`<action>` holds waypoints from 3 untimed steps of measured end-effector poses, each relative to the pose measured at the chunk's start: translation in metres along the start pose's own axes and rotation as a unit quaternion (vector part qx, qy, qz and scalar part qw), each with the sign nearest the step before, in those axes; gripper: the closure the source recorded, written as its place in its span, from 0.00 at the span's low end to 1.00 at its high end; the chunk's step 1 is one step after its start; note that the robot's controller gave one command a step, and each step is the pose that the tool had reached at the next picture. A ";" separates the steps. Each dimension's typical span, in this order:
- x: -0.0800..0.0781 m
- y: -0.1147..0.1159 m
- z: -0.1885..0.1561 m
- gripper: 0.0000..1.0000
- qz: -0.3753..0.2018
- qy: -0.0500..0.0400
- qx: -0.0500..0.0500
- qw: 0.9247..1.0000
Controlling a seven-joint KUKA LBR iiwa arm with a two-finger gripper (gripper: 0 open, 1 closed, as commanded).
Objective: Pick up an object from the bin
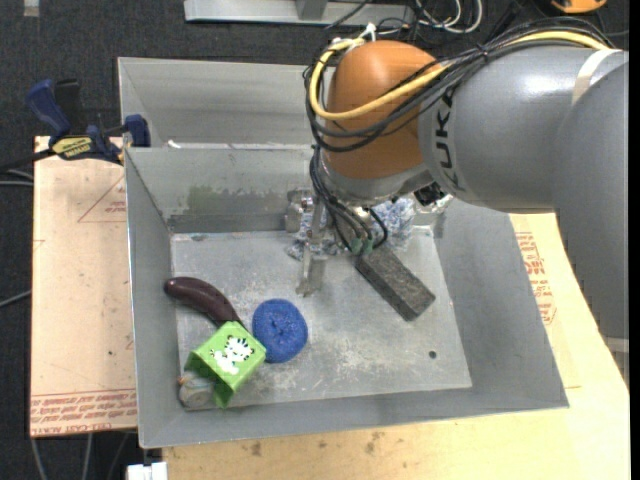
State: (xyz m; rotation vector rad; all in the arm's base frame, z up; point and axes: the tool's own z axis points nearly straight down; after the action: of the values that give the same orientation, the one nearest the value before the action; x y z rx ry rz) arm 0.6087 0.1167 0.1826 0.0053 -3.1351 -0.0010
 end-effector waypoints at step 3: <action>0.038 0.070 0.060 0.00 0.100 -0.007 0.000 0.995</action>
Offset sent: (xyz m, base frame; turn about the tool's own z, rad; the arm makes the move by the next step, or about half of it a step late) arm -0.0462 0.0705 -0.0715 0.2360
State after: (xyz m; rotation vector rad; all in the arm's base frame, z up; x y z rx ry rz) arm 0.5699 0.1871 0.1232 -0.3104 -3.1332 -0.0008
